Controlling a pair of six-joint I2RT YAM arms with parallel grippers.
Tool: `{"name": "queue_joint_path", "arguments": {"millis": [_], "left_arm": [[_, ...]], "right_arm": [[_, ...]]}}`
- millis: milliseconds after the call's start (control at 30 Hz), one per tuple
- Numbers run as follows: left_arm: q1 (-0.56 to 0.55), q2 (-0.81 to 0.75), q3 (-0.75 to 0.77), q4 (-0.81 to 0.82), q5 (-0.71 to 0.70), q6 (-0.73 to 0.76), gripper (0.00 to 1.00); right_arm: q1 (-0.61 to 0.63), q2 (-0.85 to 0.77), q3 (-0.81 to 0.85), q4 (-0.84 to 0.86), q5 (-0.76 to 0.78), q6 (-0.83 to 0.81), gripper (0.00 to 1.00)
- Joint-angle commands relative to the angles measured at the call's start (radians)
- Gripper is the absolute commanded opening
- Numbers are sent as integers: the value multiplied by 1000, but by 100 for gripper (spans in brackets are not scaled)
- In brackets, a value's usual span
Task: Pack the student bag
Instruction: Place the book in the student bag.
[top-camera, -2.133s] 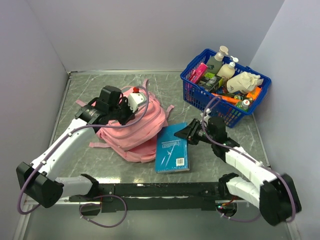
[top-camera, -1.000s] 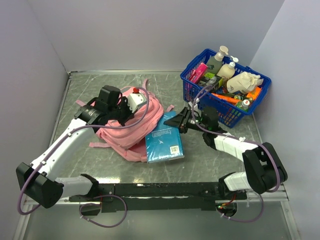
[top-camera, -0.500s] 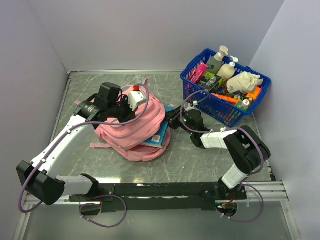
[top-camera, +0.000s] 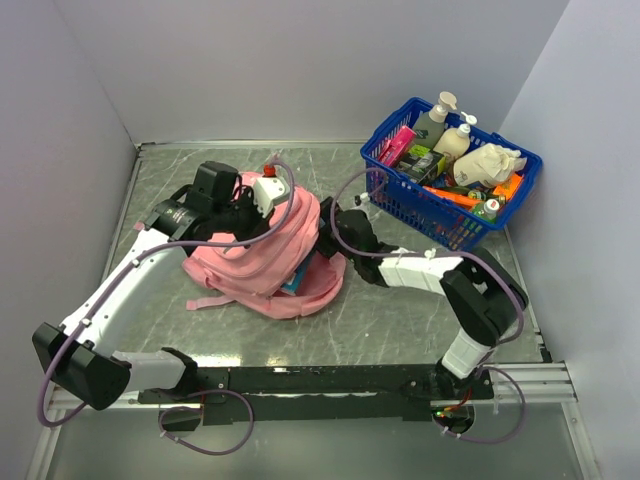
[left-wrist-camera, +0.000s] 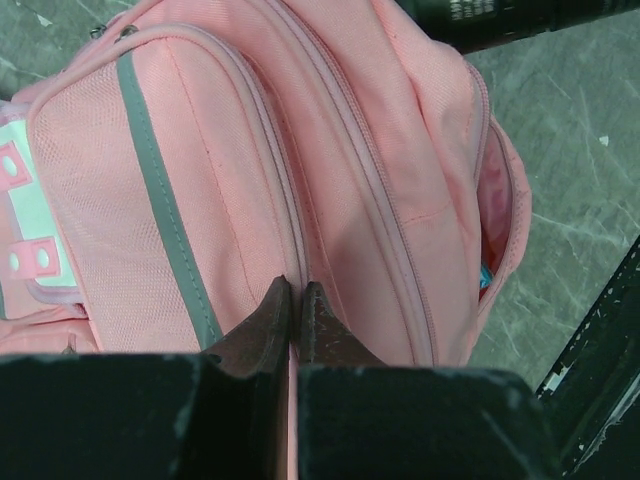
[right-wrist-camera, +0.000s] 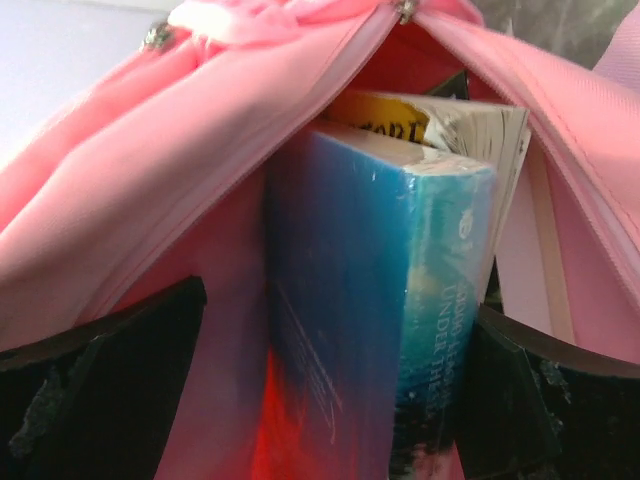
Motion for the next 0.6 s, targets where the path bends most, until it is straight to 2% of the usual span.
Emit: {"name": "queue_joint_path", "arguments": {"millis": [0,33,67,133,167,233,267,467,567], "left_arm": [[-20,-19,50,107,104,-8,1],[-19,-19,44,110,98,-7,1],[-19,-20,38,116,94,-8,1],[-20,-20,26,117,91,-7,1],[-19,-20,23,119,91,-7,1],[-19,-22,23,117,93,-5,1],[-20,-22,23,117,91,-7,1],[-20,-20,26,110,93,-2,2],[-20,-14,30,111,97,-2,2]], "right_arm": [[-7,-123,-132,24,-45,-101,99],[-15,-145,-156,44,-51,-109,95],[-20,-165,-179,53,-53,-106,76],[-37,-222,-241,92,-56,-127,55],[-41,-235,-255,81,-54,-136,35],[-49,-252,-262,41,-56,-153,22],[-50,-252,-264,40,-56,-164,9],[-61,-225,-267,95,-139,-204,10],[-48,-149,-210,121,-172,-199,5]]}}
